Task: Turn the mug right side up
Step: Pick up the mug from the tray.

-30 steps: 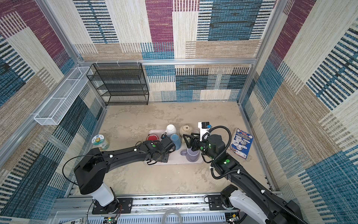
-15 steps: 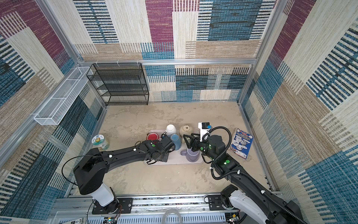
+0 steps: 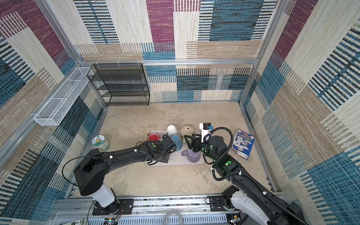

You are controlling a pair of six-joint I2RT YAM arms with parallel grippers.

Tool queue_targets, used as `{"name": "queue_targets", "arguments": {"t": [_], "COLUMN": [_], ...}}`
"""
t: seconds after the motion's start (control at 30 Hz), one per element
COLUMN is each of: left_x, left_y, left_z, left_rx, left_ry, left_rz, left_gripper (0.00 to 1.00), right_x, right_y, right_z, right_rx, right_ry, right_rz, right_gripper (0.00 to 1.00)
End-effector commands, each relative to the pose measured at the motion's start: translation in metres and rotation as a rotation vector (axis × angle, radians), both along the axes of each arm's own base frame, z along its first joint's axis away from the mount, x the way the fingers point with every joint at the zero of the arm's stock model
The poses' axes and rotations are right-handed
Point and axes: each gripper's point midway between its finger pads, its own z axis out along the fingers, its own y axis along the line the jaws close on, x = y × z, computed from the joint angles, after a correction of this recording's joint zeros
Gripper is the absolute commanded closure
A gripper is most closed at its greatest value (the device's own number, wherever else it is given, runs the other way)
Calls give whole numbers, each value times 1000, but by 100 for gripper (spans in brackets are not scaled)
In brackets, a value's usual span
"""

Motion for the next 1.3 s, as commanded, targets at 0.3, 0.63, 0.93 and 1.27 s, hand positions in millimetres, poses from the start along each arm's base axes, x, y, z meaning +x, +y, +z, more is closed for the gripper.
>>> {"name": "queue_targets", "arguments": {"t": [0.3, 0.63, 0.93, 1.27], "left_x": [10, 8, 8, -3], "left_y": [6, 11, 10, -1], "left_z": [3, -5, -3, 15], "left_rx": [97, 135, 136, 64], "left_ry": [-22, -8, -13, -13], "left_rz": [-11, -7, -24, -81], "left_gripper": [68, 81, 100, 100], "right_x": [1, -1, -3, -6], "right_y": [3, 3, 1, 1], "right_z": [11, 14, 10, 14], "right_rx": [16, 20, 21, 18], "right_ry": [-37, -53, -50, -61], "right_rz": [12, 19, 16, 25], "right_gripper": [35, 35, 35, 36]}}
